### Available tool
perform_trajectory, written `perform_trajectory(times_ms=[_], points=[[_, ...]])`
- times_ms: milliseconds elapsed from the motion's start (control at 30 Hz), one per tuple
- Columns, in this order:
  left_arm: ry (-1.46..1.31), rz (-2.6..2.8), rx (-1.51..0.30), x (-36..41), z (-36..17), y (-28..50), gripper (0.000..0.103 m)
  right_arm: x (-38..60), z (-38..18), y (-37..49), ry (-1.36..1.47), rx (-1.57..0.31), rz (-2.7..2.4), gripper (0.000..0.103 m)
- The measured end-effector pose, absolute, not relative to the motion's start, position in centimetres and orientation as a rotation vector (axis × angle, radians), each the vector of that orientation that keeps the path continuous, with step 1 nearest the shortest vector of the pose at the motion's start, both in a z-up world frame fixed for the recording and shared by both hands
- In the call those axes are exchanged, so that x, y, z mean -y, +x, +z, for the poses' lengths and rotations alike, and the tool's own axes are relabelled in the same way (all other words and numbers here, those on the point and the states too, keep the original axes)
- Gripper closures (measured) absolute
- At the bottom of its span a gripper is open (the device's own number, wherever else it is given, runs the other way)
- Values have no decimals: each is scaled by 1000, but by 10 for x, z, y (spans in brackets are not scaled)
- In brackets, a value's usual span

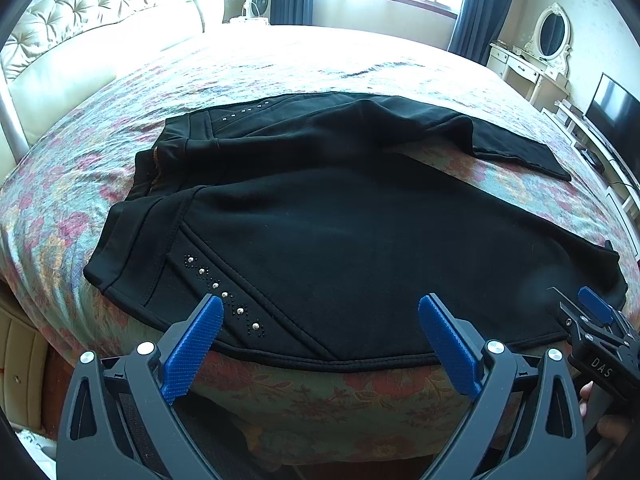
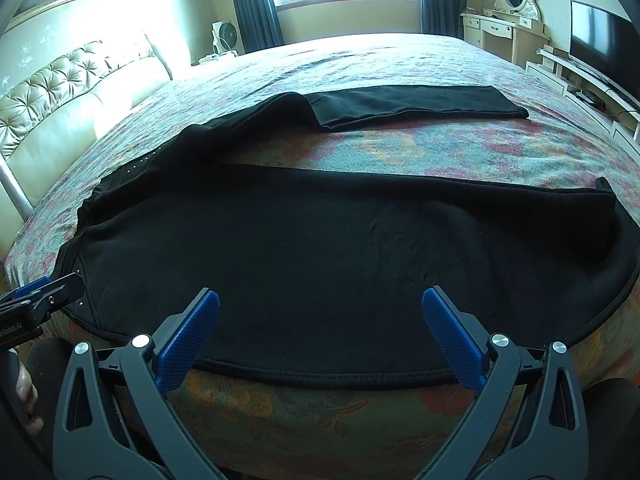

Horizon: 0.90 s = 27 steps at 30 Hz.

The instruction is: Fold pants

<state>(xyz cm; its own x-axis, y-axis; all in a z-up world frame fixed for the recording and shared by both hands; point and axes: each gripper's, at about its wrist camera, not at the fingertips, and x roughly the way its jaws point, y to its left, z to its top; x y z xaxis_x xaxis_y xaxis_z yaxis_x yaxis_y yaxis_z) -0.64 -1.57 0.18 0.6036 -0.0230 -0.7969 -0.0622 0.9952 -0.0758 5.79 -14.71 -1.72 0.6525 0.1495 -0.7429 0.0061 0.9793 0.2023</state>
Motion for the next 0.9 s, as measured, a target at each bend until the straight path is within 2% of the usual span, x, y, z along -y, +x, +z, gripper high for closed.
perform_trajectory(times_ms=[900], points=[[-104,21,-926,15,2,-7,6,148,-20,57,196,-863,81,2]])
